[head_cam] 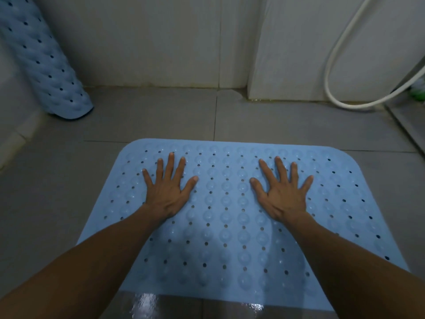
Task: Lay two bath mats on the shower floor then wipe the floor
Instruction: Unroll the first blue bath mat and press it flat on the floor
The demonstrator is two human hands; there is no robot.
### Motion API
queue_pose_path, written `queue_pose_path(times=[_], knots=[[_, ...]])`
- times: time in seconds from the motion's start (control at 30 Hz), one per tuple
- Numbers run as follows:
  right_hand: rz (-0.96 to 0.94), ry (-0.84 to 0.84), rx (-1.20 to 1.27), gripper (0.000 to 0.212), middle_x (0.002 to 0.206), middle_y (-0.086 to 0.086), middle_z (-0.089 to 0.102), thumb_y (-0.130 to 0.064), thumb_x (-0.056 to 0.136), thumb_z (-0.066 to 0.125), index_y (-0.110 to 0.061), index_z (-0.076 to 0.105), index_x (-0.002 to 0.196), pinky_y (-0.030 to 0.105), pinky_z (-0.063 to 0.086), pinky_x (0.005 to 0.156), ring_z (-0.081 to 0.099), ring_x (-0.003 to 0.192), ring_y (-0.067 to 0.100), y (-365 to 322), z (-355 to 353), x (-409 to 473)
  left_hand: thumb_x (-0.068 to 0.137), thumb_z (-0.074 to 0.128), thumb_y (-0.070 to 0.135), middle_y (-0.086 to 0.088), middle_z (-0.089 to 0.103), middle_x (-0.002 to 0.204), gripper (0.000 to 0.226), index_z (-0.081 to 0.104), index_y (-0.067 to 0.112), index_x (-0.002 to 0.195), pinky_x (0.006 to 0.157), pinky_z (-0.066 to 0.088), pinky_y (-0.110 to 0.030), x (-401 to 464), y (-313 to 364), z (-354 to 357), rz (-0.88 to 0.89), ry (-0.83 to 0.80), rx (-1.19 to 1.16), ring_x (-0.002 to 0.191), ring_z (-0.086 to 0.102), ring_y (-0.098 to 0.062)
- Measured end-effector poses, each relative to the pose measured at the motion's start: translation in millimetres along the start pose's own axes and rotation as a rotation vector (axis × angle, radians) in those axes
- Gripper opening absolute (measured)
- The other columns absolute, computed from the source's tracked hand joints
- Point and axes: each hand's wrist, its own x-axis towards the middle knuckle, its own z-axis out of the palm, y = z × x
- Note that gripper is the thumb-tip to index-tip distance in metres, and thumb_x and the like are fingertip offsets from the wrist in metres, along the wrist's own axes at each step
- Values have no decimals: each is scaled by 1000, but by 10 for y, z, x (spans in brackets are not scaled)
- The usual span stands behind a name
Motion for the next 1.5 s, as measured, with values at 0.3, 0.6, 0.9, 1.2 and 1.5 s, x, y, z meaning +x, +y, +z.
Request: queue_pose_path(times=[0.3,0.6,0.9,1.2,1.5], knots=[[0,22,8,72,165,-8,-19,-81,87,-1,-52,-14,151,70,-12,112,-23,150,31,-4,-11,196,86,1,74,8,-29,158,76,-20,39,150,116,-15,-59,253,20,-25,14,11,12,148,-23,-22],[-29,19,2,73,165,-7,-20,-81,86,-2,-51,-14,152,70,-13,112,-23,150,31,18,-56,358,86,1,75,8,-27,159,75,-20,40,149,116,-14,-59,366,52,-19,-6,28,25,148,-22,-21],[-50,32,24,74,166,-6,-18,-82,86,0,-51,-11,152,70,-15,112,-22,150,32,32,-78,585,85,1,75,9,-25,160,76,-17,40,151,116,-13,-58,519,92,-66,-20,23,18,149,-20,-21],[-70,29,14,75,166,-4,-18,-79,87,-2,-47,-12,154,71,-14,111,-21,151,34,11,-79,547,85,4,78,8,-30,158,79,-19,40,150,116,-12,-59,516,137,-303,-84,-195,64,148,-21,-22],[11,-97,-3,73,167,-1,-15,-74,92,6,-42,-6,156,66,-14,115,-17,152,32,268,-148,650,87,7,77,8,-35,156,80,-21,37,150,115,-11,-62,614,608,-356,-90,-344,51,147,-24,-25]])
